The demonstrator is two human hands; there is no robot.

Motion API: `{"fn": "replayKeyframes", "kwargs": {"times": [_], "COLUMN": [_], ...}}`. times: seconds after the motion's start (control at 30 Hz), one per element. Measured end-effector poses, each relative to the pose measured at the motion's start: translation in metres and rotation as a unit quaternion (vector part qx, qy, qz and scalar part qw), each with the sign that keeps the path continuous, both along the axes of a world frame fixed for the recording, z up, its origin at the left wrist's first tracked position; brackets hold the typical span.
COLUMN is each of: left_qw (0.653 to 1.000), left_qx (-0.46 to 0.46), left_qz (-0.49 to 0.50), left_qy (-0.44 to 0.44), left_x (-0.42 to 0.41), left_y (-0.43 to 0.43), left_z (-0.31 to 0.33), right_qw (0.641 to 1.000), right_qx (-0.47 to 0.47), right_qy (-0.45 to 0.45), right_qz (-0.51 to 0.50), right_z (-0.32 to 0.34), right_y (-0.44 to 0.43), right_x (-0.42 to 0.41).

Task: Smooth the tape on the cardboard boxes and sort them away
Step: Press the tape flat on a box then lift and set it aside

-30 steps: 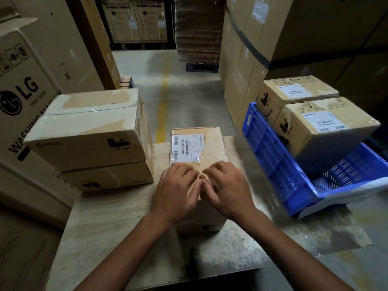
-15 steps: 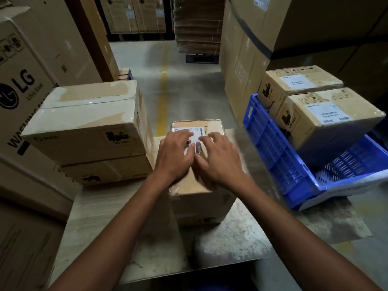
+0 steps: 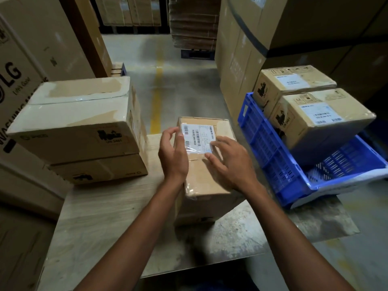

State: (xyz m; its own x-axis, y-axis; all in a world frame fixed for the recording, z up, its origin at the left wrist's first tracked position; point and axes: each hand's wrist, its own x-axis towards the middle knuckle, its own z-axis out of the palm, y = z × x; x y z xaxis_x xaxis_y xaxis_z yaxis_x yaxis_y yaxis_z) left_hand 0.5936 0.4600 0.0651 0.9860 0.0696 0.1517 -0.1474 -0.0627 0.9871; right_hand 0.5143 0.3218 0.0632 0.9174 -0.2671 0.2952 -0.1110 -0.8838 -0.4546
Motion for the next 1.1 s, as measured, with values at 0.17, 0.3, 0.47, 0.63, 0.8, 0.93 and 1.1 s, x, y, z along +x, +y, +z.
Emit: {"fn": "replayKeyframes", "kwargs": {"times": [0.17, 0.3, 0.47, 0.63, 0.8, 0.93, 1.1], "left_qw": [0.969, 0.945, 0.901, 0.820, 0.776, 0.756, 0.736], "left_qx": [-0.009, 0.140, 0.366, 0.533, 0.593, 0.621, 0.650], "left_qz": [-0.244, -0.294, -0.234, -0.207, -0.214, -0.206, -0.191], "left_qy": [-0.027, -0.026, 0.008, 0.018, -0.001, 0.002, 0.011], "left_x": [-0.022, -0.031, -0.022, -0.026, -0.036, -0.035, -0.033], "left_y": [-0.051, -0.075, -0.065, -0.050, -0.017, 0.036, 0.121], "left_z": [-0.013, -0.035, -0.114, -0.126, -0.130, -0.130, -0.131], "right_qw": [0.990, 0.980, 0.947, 0.890, 0.852, 0.863, 0.954], "right_qx": [0.054, 0.153, 0.285, 0.415, 0.479, 0.452, 0.246], "right_qy": [-0.116, -0.022, 0.123, 0.150, 0.177, 0.195, 0.165], "right_qz": [-0.056, -0.124, -0.089, -0.116, -0.111, -0.114, -0.040], "right_z": [0.001, 0.009, 0.007, -0.058, -0.103, -0.126, -0.131], "right_y": [-0.053, -0.085, -0.111, -0.142, -0.113, -0.068, 0.006], "right_x": [-0.036, -0.050, -0.064, -0.086, -0.088, -0.076, -0.056]}}
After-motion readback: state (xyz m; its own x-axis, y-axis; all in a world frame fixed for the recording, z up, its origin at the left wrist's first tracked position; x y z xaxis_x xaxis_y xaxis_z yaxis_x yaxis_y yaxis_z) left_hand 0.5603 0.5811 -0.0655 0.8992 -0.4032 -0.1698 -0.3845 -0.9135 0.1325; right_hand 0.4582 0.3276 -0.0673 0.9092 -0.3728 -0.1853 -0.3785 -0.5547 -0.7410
